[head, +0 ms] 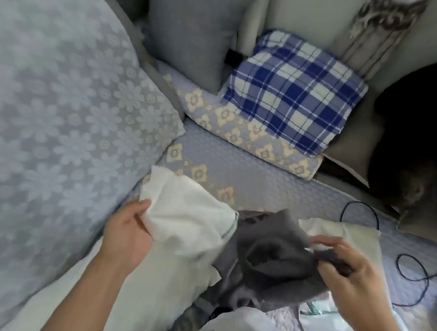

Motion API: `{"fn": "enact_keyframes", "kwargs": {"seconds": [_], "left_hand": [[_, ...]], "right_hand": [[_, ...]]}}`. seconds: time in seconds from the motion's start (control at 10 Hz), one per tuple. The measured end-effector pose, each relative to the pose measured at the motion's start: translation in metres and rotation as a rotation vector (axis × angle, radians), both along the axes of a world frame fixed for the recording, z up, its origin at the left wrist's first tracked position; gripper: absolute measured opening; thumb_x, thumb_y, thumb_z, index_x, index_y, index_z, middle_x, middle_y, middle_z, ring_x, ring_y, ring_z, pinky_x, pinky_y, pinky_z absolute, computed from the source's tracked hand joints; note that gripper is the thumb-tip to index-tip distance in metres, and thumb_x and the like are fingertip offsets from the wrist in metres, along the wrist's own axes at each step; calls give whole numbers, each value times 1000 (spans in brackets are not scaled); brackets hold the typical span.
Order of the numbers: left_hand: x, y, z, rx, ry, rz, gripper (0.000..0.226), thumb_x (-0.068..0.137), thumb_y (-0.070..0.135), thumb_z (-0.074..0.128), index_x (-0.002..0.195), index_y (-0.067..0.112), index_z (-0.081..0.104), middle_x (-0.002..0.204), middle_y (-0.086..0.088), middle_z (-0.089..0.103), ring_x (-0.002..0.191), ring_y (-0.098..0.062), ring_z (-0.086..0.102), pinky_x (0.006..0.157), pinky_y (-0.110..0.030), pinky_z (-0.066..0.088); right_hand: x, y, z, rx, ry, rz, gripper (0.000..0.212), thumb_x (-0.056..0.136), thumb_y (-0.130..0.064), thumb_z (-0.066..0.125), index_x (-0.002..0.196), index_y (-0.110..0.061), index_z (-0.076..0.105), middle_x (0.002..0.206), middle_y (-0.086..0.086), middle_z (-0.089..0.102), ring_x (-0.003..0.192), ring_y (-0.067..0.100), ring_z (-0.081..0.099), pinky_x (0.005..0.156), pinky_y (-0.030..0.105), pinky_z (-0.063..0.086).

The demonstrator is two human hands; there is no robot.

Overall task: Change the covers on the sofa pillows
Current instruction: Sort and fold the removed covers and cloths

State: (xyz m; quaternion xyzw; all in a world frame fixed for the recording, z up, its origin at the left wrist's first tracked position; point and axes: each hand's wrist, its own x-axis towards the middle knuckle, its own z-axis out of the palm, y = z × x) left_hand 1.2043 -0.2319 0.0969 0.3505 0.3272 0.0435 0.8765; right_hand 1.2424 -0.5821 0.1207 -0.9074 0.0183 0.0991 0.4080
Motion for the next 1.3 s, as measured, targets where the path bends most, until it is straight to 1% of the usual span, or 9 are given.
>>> {"fn": "enact_keyframes", "kwargs": {"seconds": [0.1,0.2,0.3,0.4,0.5,0.7,0.8,1.0,1.3], "left_hand": [[-22,-27,76,-20,-71,-17,21,60,17,64,75,12,80,86,-8,74,76,-24,74,64,-34,61],[-38,-57,124,9,-117,-37,31,67,15,46,54,13,74,61,-3,67,52,-18,66,50,-24,55],[-50,-75,147,-92,-236,-169,37,74,9,37,65,6,73,65,-7,67,59,-21,67,58,-26,55],[-65,-77,162,-45,-443,-208,54,91,8,17,113,-10,63,111,-25,68,106,-39,65,96,-42,47],[-91,-67,170,5,-440,-162,50,94,7,20,119,-12,59,118,-29,66,113,-43,61,101,-45,43],[-143,-20,178,94,-322,152,45,99,15,19,126,-9,45,111,-45,52,84,-41,50,82,-23,43],[-138,-35,150,864,107,323,27,100,26,43,119,11,55,95,-16,70,67,-18,59,64,-20,45],[-111,-78,106,746,152,257,19,85,32,72,104,35,72,107,3,72,92,-18,66,76,-37,50],[-107,-63,123,903,80,231,27,101,12,51,85,23,69,83,-8,60,80,-24,50,73,-37,42]], "right_hand": [[0,-1,35,250,76,71,51,76,23,55,85,-26,69,88,-7,70,74,23,64,64,34,50],[7,12,59,424,210,320,44,93,-5,65,123,-38,62,129,-12,63,91,25,67,79,40,59],[8,29,69,133,193,702,74,82,-49,76,138,-66,31,144,-18,52,120,-2,55,108,28,43],[-3,54,64,110,237,945,69,80,-45,79,136,-60,42,147,-33,40,125,-14,43,112,21,36],[-22,63,55,149,231,1091,27,88,-32,73,115,-33,71,135,-31,54,121,-8,51,105,23,43],[-23,33,95,172,112,884,22,96,-33,64,84,-15,63,77,7,60,67,14,55,65,32,44],[-22,18,142,181,40,921,24,96,-34,64,74,-26,58,67,-4,55,59,3,48,57,18,38],[4,0,167,-102,-36,989,22,92,-36,67,81,-18,62,78,1,62,65,9,55,64,28,44],[56,-62,156,-427,72,861,16,82,-34,75,79,-22,65,72,-6,64,71,15,60,69,31,47]]}}
